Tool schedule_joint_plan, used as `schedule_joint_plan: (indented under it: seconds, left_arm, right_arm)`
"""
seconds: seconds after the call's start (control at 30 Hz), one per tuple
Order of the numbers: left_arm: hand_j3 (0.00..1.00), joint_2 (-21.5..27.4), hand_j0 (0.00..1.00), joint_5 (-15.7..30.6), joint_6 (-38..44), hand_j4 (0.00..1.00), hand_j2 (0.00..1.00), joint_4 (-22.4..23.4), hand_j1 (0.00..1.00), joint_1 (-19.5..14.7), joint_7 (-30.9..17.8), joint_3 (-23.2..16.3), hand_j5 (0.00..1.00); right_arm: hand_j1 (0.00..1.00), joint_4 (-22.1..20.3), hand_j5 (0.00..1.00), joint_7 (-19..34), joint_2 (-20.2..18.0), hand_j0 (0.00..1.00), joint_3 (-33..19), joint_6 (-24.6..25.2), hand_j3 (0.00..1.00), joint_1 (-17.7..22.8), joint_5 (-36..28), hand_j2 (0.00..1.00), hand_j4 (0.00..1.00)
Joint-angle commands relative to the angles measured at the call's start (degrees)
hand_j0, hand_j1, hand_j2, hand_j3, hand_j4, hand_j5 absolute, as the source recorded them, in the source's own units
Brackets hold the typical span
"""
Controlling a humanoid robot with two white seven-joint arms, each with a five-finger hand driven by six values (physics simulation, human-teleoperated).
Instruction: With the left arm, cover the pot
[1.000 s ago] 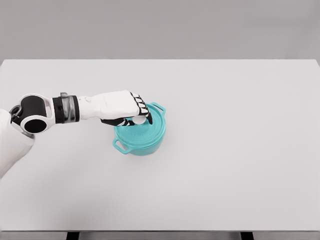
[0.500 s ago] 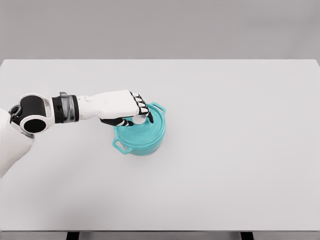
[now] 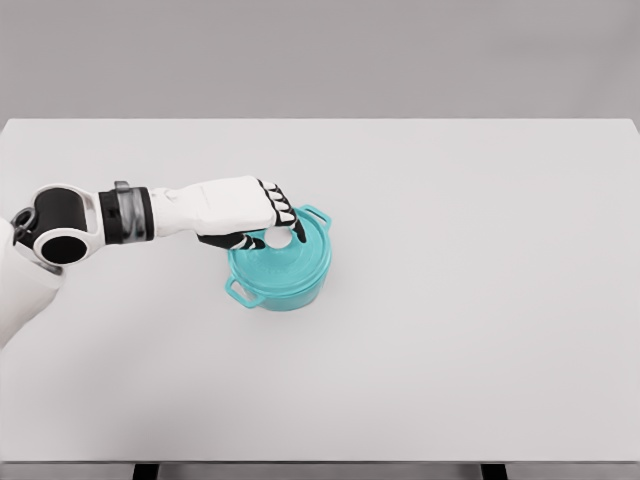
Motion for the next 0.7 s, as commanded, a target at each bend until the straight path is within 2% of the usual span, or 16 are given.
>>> schedule_joint_plan:
  seconds: [0.0,0.47,0.57,0.67]
  left_arm:
    - [0.69,0.24,0.69,0.45,0.16,0.69,0.69,-0.57,0.69,0.0,0.03,0.17,0.69]
    - [0.69,2.26,0.69,0.63,0.16,0.69,0.69,-0.84,0.69,-0.44,0.03,0.43,0.69]
    - [0.69,4.1,0.69,0.8,0.16,0.69,0.69,-4.17,0.69,-0.44,0.03,1.75,0.69]
    - [0.69,5.51,0.69,2.03,0.16,0.69,0.69,-5.14,0.69,-0.44,0.03,2.37,0.69]
  right_arm:
    - [1.0,0.02,1.0,0.01,0.01,1.0,0.01,0.0,1.0,0.0,0.01,1.0,1.0]
    - [1.0,0.02,1.0,0.01,0.01,1.0,0.01,0.0,1.0,0.0,0.01,1.0,1.0]
    - [1.0,0.02,1.0,0.01,0.01,1.0,0.01,0.0,1.0,0.0,0.01,1.0,1.0]
    - [1.0,0.02,1.0,0.01,0.01,1.0,0.01,0.0,1.0,0.0,0.01,1.0,1.0]
